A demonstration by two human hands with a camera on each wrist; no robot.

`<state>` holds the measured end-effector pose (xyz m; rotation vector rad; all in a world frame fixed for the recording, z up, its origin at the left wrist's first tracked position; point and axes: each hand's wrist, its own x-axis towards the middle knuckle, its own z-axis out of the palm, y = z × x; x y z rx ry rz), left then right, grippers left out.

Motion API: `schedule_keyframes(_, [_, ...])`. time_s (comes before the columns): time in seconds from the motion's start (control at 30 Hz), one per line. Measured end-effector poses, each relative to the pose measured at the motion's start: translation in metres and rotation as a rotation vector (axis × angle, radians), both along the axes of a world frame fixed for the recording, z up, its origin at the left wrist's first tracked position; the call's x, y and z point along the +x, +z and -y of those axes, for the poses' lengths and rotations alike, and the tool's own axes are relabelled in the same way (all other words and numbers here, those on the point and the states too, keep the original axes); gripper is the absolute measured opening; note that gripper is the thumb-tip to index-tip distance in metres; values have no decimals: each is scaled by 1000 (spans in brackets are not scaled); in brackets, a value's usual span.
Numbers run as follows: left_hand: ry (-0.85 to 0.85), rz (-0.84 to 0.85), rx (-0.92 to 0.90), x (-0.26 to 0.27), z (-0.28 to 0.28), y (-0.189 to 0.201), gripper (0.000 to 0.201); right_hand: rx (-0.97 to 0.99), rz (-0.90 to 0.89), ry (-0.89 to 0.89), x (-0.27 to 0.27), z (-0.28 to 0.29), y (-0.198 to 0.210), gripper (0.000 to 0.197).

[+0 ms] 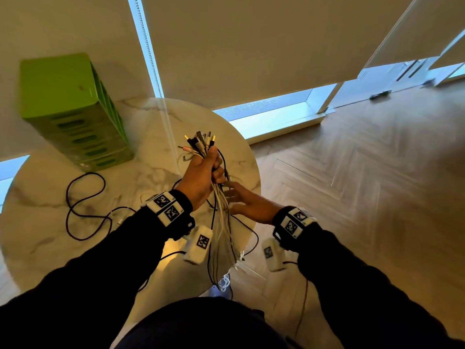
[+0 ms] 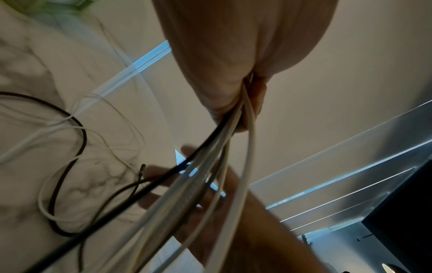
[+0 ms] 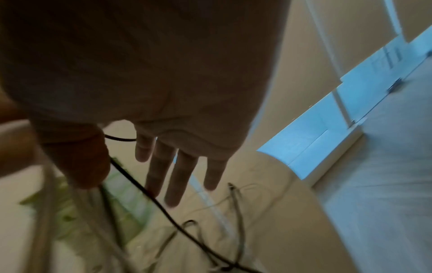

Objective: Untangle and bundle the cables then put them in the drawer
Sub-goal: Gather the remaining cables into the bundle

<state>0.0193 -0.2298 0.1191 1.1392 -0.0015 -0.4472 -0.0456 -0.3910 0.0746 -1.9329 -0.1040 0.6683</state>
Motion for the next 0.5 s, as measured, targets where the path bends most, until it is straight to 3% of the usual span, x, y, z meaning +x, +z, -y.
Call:
schedule_keyframes(0.1, [9, 46, 49, 3, -4, -2, 33, 40, 50, -1, 9, -18, 14, 44])
schedule_keyframes(0.23, [21, 98, 153, 12, -13, -10, 35, -203, 318, 100, 12, -10, 19, 15])
schedule_keyframes(0.4, [71, 110, 316, 17, -18, -15, 38, -402, 651, -21, 17, 4, 31, 19])
schedule_keyframes(0.5, [87, 73, 297, 18, -19, -13, 34, -536, 630, -103, 22, 27, 34, 27])
